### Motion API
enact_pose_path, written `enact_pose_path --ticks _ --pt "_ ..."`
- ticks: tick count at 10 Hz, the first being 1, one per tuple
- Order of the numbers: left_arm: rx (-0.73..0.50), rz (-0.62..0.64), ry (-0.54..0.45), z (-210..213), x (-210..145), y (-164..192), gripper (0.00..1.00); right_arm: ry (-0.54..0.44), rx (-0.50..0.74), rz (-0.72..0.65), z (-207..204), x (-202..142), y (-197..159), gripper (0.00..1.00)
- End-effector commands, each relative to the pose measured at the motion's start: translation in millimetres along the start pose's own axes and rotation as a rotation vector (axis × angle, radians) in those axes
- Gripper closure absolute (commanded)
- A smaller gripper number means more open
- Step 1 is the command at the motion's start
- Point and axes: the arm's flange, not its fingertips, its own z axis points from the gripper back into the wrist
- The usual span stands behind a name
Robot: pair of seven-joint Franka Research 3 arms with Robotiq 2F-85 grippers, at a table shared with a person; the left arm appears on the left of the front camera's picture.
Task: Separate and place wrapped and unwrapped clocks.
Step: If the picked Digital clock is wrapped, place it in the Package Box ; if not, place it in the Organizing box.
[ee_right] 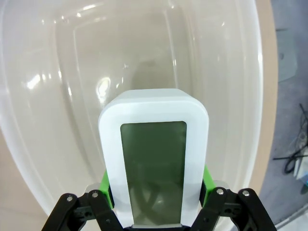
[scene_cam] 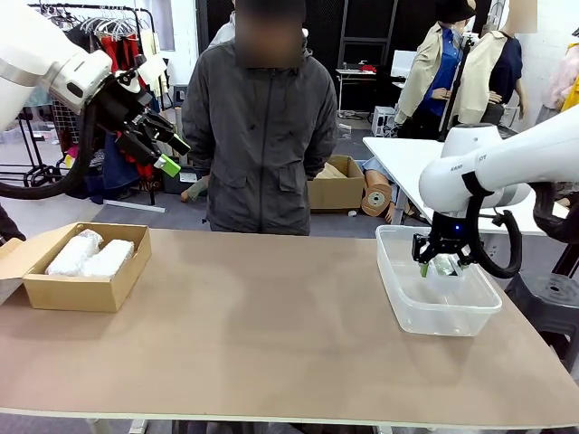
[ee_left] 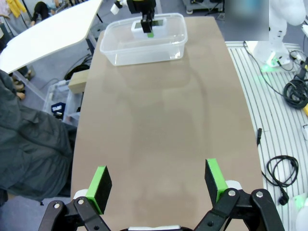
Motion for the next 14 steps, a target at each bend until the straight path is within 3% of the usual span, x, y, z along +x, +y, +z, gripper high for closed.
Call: enact_pose_path --ticks 1,4,14 --pt "-0.001 -0.008 0.013 1.1 -0.7 -1.0 0.00 -0.063 -0.018 0.009 -2.9 5.7 -3.7 1.00" --pt "-0.001 -0.008 0.013 1.1 -0.7 -1.0 0.00 -0.104 0.004 0.017 -10.9 10.2 0.6 1.00" --pt "-0.001 -0.008 0.013 1.1 -0.7 -1.0 0.00 -0.019 0.013 0.038 -52.5 1.3 0.3 1.00"
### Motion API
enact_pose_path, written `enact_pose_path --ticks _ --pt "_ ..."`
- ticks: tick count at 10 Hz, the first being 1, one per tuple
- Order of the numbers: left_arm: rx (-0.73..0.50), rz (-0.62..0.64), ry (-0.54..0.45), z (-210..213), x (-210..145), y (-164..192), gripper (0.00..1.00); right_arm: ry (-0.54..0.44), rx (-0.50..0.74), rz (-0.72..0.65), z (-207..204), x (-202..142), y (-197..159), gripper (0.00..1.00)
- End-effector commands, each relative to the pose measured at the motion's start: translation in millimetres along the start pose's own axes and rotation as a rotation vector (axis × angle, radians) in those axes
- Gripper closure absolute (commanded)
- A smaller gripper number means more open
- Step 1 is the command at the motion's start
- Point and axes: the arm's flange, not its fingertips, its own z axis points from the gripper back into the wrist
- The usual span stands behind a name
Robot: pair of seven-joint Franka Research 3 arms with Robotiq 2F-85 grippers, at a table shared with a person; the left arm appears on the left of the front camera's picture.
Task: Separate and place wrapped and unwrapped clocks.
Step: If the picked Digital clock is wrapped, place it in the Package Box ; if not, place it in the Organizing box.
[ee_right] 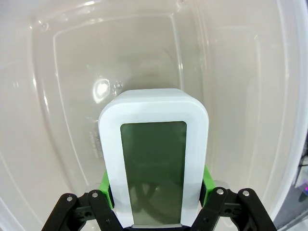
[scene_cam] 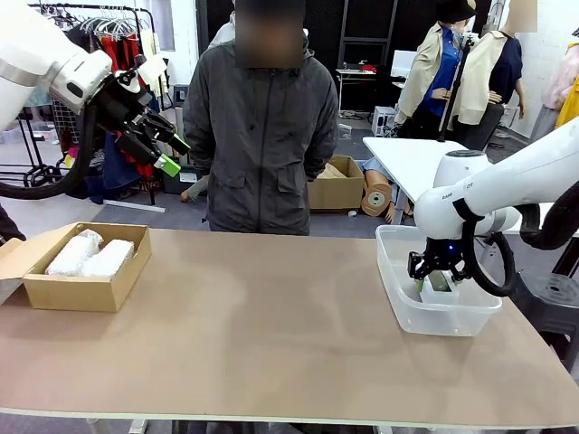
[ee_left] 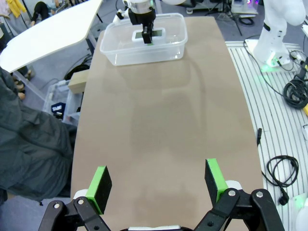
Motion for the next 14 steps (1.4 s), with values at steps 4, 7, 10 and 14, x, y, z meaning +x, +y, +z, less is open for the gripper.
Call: enact_pose_path --ticks 4,7,10,14 --pt "-0.001 -0.008 0.013 1.1 -0.6 -1.0 0.00 -0.001 0.034 0.040 -3.6 -8.4 3.2 1.00" --pt "-0.001 -0.008 0.013 1.1 -0.6 -1.0 0.00 0.009 0.035 0.031 -3.1 -7.5 1.6 0.67" --pt "-0.001 -0.008 0.013 1.1 -0.6 -1.0 0.00 0.012 0.039 0.023 -0.2 -6.6 -0.7 0.11" --pt "-0.001 -0.008 0.013 1.1 -0.6 -1.0 0.00 0.006 0.046 0.006 4.9 -4.0 -0.1 0.00"
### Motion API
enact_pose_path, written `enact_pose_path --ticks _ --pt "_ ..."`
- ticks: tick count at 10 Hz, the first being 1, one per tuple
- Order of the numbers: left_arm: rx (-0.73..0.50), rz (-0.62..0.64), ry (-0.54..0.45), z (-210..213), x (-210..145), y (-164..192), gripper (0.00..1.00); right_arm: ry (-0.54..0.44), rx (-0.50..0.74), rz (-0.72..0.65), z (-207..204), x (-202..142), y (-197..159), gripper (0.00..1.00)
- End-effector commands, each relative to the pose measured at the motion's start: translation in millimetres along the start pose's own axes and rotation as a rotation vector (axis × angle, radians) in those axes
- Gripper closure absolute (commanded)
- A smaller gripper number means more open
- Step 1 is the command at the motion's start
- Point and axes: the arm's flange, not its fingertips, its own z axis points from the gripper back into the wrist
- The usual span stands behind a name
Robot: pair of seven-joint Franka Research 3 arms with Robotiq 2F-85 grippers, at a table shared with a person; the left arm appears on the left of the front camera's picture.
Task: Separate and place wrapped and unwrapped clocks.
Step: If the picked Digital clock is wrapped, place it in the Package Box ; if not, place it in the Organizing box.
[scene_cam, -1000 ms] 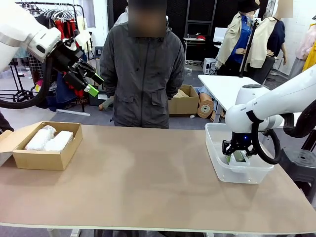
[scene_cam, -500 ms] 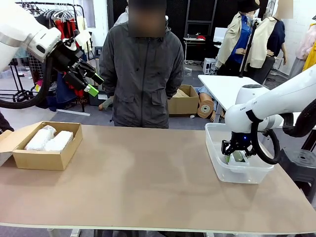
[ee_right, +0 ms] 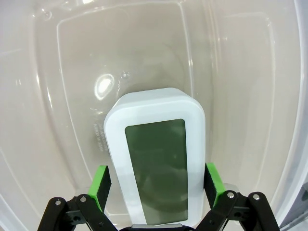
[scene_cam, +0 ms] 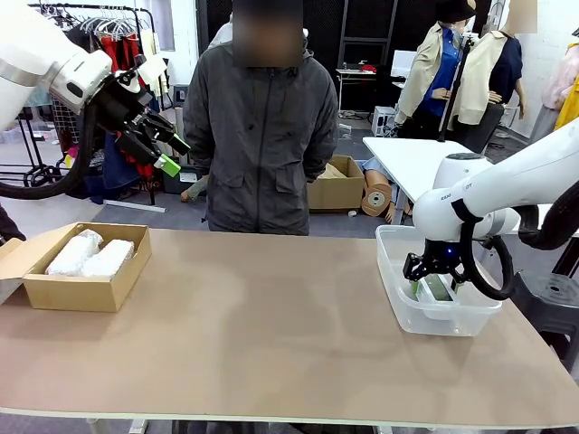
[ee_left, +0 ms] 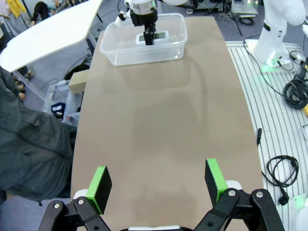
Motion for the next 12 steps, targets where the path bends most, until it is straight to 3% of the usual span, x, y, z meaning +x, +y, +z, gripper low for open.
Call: enact_pose_path --ticks 1,6,9,12 --pt "-0.001 -0.008 0.013 1.1 -0.7 -1.0 0.00 -0.013 0.028 0.008 10.6 1.1 -3.0 0.00" --pt "-0.001 -0.008 0.013 1.1 -0.7 -1.0 0.00 -0.019 0.051 0.012 72.1 6.0 10.7 0.00" --pt "-0.001 -0.008 0.013 1.1 -0.7 -1.0 0.00 0.003 0.075 0.087 118.8 3.4 20.3 0.00" --pt "-0.001 -0.008 0.013 1.1 -0.7 -1.0 0.00 -0.046 0.100 0.107 139.2 2.5 23.9 0.00"
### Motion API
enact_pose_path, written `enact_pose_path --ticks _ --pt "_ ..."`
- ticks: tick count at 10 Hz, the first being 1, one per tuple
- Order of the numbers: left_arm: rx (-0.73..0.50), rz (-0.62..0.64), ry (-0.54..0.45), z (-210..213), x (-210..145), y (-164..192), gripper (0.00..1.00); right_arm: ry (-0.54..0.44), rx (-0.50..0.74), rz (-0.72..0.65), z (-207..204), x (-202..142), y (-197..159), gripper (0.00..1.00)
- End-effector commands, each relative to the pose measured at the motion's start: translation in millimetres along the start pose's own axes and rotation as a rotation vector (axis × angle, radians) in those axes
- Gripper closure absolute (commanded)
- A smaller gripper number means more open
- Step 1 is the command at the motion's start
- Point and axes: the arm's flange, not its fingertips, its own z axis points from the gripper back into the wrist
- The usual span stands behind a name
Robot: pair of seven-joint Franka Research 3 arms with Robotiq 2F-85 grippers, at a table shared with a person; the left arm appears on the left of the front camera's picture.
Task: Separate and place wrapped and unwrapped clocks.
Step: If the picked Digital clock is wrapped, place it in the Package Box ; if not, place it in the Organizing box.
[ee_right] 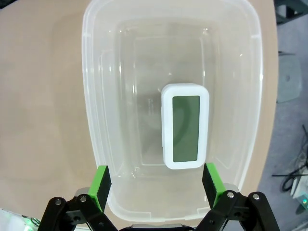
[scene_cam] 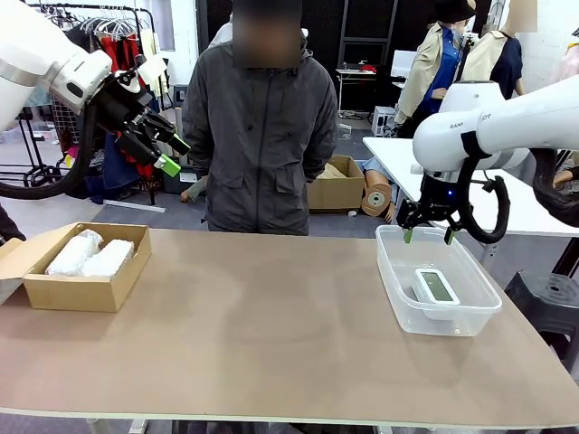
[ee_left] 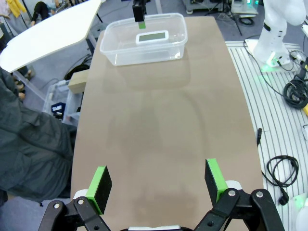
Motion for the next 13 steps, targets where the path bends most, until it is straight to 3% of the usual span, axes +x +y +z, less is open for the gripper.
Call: enact_pose_path --ticks 1,7,8,9,13 --pt "-0.001 -0.008 0.013 1.1 -0.7 -1.0 0.00 0.009 -0.005 -0.009 -4.8 -0.9 -0.6 0.00" --pt "-0.001 -0.008 0.013 1.1 -0.7 -1.0 0.00 0.011 -0.003 -0.002 -6.4 0.0 -1.2 0.00" --pt "-0.001 -0.008 0.013 1.1 -0.7 -1.0 0.00 0.059 0.006 0.041 0.8 -5.2 3.2 0.00" --pt "-0.001 -0.008 0.013 1.1 -0.7 -1.0 0.00 0.066 0.076 0.219 8.3 -8.5 9.0 0.00" --pt "-0.001 -0.008 0.013 1.1 -0.7 -1.0 0.00 0.223 0.229 0.604 48.9 -21.5 33.7 0.00"
